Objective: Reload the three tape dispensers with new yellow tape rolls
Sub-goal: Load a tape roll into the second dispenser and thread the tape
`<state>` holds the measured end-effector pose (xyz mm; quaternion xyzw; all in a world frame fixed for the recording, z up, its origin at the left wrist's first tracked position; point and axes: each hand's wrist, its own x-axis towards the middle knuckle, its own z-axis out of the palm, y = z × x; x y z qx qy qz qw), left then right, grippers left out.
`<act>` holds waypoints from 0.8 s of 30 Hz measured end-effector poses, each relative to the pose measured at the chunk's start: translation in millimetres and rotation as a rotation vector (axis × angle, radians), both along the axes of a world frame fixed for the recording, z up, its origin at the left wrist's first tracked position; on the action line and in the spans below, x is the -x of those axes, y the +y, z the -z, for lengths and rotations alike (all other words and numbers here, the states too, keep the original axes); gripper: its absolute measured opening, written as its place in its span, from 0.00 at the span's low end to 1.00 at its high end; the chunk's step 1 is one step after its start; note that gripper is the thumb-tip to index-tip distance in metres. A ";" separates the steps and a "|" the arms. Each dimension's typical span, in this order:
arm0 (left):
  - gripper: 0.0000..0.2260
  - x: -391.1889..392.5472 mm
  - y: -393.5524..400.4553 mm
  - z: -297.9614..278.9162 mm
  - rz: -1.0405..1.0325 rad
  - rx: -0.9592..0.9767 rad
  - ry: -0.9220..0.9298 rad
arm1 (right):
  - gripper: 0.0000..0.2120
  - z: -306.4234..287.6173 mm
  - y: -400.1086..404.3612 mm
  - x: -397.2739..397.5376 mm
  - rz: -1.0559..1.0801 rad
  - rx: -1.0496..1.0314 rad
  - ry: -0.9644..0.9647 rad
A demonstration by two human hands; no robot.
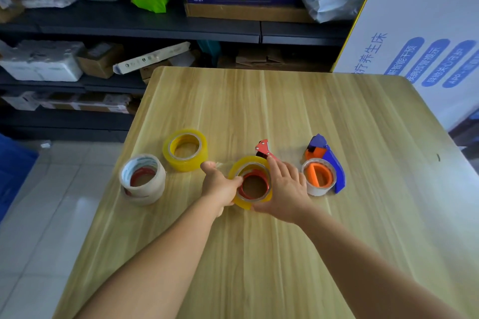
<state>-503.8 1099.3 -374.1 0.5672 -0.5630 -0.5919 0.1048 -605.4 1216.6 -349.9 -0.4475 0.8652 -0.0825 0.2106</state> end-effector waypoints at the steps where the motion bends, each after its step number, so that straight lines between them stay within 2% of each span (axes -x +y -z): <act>1: 0.26 2.1 0.1 2.4 -0.009 -0.003 -0.021 | 0.57 1.1 -2.2 1.7 -0.012 -0.028 0.023; 7: 0.26 12.5 1.7 14.5 0.010 -0.003 -0.121 | 0.58 12.8 -10.0 9.9 -0.037 -0.142 0.074; 15: 0.33 14.9 -3.7 23.8 0.014 0.011 -0.163 | 0.57 24.4 -9.9 7.3 -0.054 -0.190 0.114; 17: 0.35 14.8 -4.3 24.4 -0.002 -0.015 -0.155 | 0.50 22.2 -9.1 0.5 -0.097 -0.076 0.174; 19: 0.35 14.5 -3.6 24.5 -0.014 -0.019 -0.155 | 0.38 23.4 -11.9 -12.7 -0.173 0.012 0.220; 21: 0.36 13.2 -1.2 23.9 -0.023 -0.011 -0.150 | 0.25 31.2 -16.7 -28.3 -0.191 0.008 0.198; 24: 0.33 8.6 2.0 21.0 -0.054 -0.010 -0.136 | 0.19 44.4 -20.9 -43.3 -0.151 -0.047 0.159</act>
